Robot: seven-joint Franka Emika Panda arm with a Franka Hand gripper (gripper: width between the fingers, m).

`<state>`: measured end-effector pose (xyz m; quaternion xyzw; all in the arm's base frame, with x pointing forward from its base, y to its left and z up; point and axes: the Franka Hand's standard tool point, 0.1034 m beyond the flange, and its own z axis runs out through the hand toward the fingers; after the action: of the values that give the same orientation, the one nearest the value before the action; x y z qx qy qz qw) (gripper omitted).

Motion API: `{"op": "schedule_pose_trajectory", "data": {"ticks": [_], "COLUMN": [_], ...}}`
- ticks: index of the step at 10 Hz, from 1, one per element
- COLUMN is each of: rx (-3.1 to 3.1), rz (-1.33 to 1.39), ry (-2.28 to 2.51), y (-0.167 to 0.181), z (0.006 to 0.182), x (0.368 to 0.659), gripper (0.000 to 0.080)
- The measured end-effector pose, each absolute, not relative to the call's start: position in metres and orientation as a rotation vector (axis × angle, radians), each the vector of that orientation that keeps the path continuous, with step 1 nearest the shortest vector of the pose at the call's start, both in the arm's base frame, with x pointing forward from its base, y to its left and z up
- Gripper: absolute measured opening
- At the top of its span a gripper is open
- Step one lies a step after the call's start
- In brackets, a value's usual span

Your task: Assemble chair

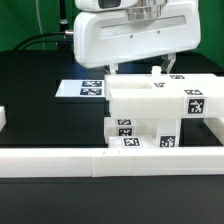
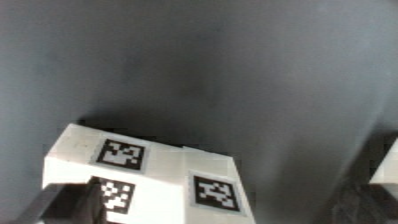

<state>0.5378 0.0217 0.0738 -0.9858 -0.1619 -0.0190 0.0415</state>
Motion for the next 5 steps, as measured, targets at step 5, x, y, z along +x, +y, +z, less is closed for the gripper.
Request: {"op": "schedule_pose_trajectory", "data": {"ticks": [5], "rx": [-3.027], "rz": [-0.047], "ry": [-0.435], "y": [0.0228], "z": [0.0731], "x": [0.5366], "gripper": [0.0649]}}
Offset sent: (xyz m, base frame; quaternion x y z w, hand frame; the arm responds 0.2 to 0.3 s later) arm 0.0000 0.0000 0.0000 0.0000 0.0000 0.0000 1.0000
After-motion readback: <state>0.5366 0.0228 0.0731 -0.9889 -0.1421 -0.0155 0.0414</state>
